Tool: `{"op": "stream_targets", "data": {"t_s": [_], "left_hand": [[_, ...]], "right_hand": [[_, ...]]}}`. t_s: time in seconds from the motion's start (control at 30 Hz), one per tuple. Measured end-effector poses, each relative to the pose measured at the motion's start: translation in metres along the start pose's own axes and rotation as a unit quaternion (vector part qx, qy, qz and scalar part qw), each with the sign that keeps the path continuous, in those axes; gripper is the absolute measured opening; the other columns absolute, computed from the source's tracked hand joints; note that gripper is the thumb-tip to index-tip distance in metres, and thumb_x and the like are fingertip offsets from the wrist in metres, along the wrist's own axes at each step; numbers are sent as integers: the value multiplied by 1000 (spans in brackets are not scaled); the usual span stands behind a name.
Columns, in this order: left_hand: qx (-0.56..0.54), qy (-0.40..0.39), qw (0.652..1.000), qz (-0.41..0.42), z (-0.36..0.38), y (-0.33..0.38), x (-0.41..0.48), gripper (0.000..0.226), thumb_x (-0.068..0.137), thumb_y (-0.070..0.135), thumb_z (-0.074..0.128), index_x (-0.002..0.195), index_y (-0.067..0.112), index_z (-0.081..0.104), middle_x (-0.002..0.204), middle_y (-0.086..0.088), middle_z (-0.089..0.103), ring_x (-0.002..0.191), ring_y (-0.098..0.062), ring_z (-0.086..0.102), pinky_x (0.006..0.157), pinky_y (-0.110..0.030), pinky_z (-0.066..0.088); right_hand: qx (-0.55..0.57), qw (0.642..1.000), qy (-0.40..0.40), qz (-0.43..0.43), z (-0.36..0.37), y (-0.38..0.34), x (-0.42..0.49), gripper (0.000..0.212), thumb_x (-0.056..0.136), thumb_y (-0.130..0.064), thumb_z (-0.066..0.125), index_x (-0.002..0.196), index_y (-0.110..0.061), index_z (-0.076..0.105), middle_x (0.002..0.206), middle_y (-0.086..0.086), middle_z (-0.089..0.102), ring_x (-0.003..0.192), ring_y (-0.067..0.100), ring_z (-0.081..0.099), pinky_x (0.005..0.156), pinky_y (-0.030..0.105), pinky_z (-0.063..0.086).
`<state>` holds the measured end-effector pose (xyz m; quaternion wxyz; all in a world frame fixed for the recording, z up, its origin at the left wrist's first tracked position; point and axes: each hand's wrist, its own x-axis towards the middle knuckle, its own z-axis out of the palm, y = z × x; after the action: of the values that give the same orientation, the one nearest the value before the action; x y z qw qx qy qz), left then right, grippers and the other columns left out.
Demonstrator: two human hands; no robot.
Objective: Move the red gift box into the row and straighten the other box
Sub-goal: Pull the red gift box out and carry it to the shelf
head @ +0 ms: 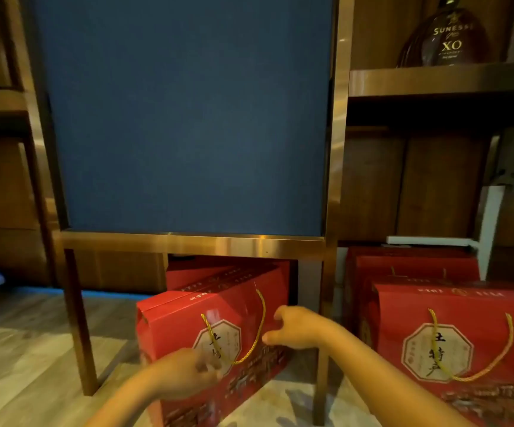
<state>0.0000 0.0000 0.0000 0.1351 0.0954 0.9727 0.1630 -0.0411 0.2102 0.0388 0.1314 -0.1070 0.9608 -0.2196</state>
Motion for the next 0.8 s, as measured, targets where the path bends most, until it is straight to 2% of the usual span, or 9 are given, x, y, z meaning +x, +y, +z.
{"op": "stream_targets", "data": {"t_s": [0.07, 0.17, 0.23, 0.3, 0.4, 0.53, 0.63, 0.73, 0.8], "left_hand": [[40, 31, 999, 3, -9, 5, 4, 40, 92, 39, 42, 126, 25, 58, 127, 3, 63, 113, -14, 60, 93, -27, 45], [88, 181, 979, -14, -22, 10, 6, 35, 90, 38, 44, 117, 25, 62, 119, 1, 67, 107, -18, 62, 83, -30, 49], [113, 292, 949, -30, -23, 10, 5, 35, 89, 38, 47, 115, 22, 63, 116, -1, 66, 108, -20, 61, 83, -33, 50], [138, 413, 900, -22, -22, 7, 3, 36, 84, 37, 57, 110, 15, 65, 108, -5, 64, 104, -27, 59, 82, -37, 50], [155, 495, 854, -35, -16, -10, 4, 47, 70, 34, 74, 109, 8, 67, 106, -13, 63, 101, -34, 57, 81, -44, 48], [111, 450, 879, -118, -10, -33, 6, 72, 77, 45, 66, 136, 9, 47, 141, -18, 44, 134, -36, 36, 104, -51, 32], [78, 389, 907, -142, -8, -48, 11, 72, 85, 52, 51, 144, 15, 34, 154, -14, 28, 143, -32, 20, 112, -48, 23], [29, 373, 919, -120, -6, -58, 13, 70, 87, 53, 47, 146, 17, 32, 155, -11, 26, 144, -29, 17, 113, -46, 25], [11, 372, 922, -107, -6, -62, 12, 71, 86, 52, 49, 146, 17, 32, 155, -10, 26, 144, -29, 16, 114, -44, 24]], "right_hand": [[-9, 1000, 14, 13, -2, -3, 12, 65, 86, -40, 59, 139, -7, 39, 143, 11, 45, 129, 27, 46, 102, 32, 42], [-7, 999, 40, 29, -4, -4, 34, 72, 82, -44, 62, 139, -6, 37, 142, 13, 46, 127, 29, 48, 102, 35, 44], [-1, 998, 58, 35, -2, -3, 46, 70, 81, -44, 63, 136, -5, 42, 139, 13, 50, 124, 29, 51, 100, 35, 46], [0, 996, 80, 30, 0, -2, 56, 65, 81, -44, 63, 132, -6, 49, 135, 12, 54, 121, 28, 54, 99, 35, 47], [4, 996, 84, 31, 4, 3, 67, 62, 84, -48, 57, 129, -5, 53, 133, 14, 55, 121, 30, 53, 98, 35, 44], [39, 996, 70, 33, 12, 11, 77, 67, 85, -53, 53, 132, -6, 51, 134, 12, 56, 122, 30, 52, 101, 37, 43], [73, 994, 67, 39, 18, 17, 88, 73, 81, -58, 55, 135, -8, 48, 135, 11, 54, 123, 31, 51, 103, 38, 42], [111, 988, 94, 47, 24, 29, 113, 114, 50, -81, 54, 140, -13, 40, 140, 11, 50, 126, 32, 47, 105, 44, 42], [135, 984, 101, 53, 33, 44, 141, 130, 35, -85, 52, 144, -16, 33, 146, 10, 44, 131, 33, 43, 108, 46, 38]]}}
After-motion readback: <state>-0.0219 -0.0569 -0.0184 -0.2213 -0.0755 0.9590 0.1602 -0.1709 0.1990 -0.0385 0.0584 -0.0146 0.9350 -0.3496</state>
